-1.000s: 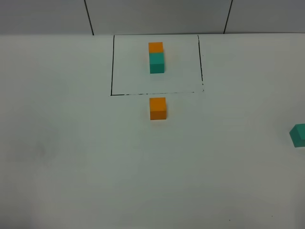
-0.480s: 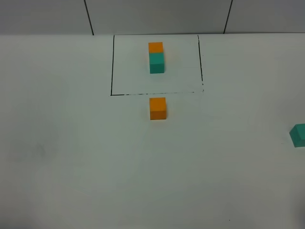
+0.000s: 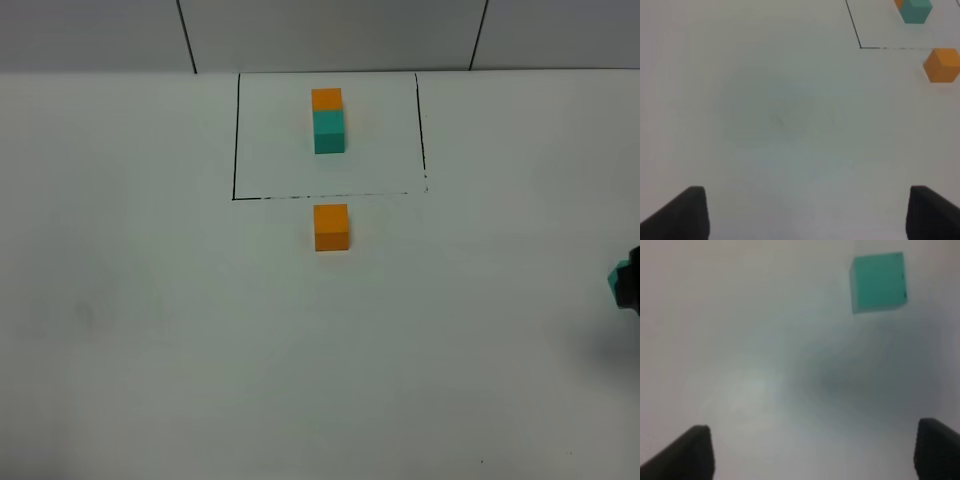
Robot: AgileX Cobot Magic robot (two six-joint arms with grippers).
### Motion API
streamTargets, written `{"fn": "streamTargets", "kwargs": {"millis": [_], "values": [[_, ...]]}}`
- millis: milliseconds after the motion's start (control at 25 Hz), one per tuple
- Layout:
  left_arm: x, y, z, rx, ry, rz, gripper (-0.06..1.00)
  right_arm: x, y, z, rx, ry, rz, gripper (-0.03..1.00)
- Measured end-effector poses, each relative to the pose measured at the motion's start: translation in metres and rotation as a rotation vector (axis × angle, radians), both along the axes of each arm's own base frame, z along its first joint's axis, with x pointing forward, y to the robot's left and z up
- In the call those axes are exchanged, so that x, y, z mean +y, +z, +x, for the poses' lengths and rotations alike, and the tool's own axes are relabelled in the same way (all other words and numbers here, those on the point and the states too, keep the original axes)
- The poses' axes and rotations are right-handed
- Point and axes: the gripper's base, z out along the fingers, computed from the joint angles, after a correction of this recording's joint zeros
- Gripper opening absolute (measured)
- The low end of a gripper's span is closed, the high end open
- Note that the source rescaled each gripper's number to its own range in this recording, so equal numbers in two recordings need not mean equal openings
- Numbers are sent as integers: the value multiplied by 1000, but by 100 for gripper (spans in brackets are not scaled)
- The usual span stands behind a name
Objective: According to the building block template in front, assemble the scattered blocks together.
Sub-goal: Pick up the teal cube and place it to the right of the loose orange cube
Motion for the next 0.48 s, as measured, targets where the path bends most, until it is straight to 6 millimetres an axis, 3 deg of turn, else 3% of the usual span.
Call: {"fn": "streamTargets", "kwargs": {"millis": [200,480], "values": [[0,0,0,0,0,0,68,-7,-30,43,49,15,-40,64],[0,0,0,0,0,0,68,-25,-73,67,130,43,-3,64]]}}
